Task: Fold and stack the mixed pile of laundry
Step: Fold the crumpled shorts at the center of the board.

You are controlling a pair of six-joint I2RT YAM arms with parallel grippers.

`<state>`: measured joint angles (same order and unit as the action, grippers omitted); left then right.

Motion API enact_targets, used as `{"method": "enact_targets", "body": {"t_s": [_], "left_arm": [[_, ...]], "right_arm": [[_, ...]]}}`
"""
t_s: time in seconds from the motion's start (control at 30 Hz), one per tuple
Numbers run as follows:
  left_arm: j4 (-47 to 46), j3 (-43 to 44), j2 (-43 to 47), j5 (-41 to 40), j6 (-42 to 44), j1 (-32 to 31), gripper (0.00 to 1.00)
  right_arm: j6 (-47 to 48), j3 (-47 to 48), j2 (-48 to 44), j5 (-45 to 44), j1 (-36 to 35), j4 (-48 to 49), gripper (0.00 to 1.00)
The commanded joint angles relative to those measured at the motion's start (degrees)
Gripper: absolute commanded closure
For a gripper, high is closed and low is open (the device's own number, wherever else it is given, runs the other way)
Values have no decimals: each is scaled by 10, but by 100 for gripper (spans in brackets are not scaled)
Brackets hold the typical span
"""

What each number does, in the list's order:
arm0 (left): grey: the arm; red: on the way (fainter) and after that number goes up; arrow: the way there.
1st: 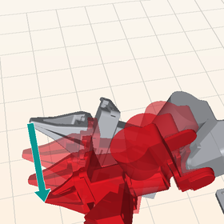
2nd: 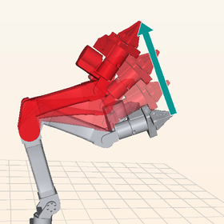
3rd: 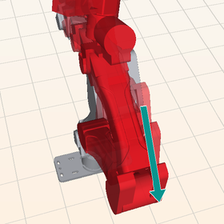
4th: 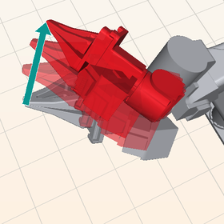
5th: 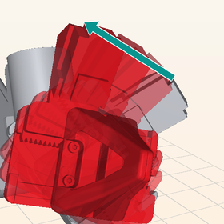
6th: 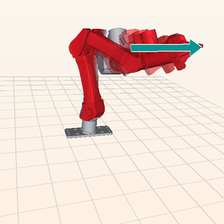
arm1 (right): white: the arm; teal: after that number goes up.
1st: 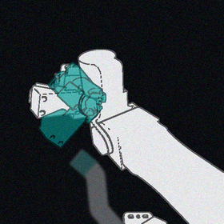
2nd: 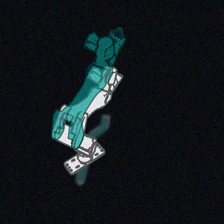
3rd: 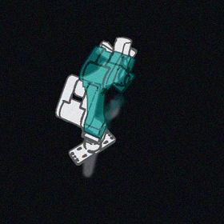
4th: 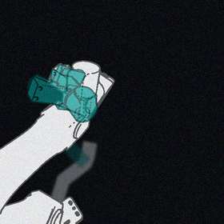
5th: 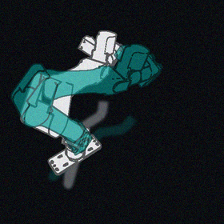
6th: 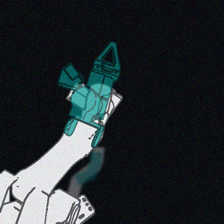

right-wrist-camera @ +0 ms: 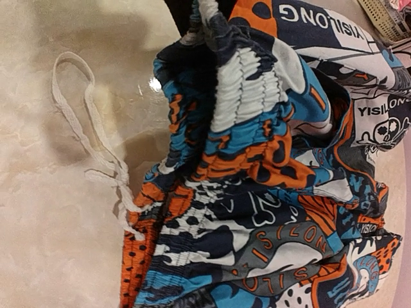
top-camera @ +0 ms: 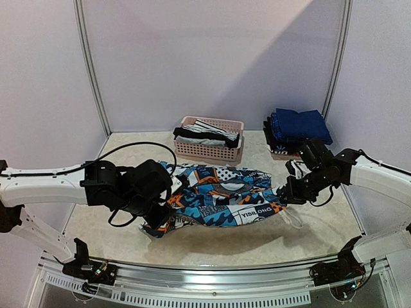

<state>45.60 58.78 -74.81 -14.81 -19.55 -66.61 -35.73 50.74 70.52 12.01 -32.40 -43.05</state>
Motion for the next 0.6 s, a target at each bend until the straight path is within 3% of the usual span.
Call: {"method": "enact_targets", "body": {"t_s": [0.0, 0.13, 0.2, 0.33, 0.57], "left_arm": [[43, -15, -34, 57, -9, -11, 94], [30, -40, -74, 70, -29, -42, 82], [23, -51, -96, 68, -43, -59, 59], [34, -53, -125, 65, -60, -96, 32], [16, -81, -67, 92, -105, -169, 15]], "right_arm": [[8, -6, -37, -66, 22, -55, 100], [-4, -39, -76, -98, 34, -62, 100], [-12, -57, -91, -112, 35, -56, 100], [-27, -64, -114, -117, 35, -53, 100], [-31, -84, -138, -109, 35, -35, 100]]}}
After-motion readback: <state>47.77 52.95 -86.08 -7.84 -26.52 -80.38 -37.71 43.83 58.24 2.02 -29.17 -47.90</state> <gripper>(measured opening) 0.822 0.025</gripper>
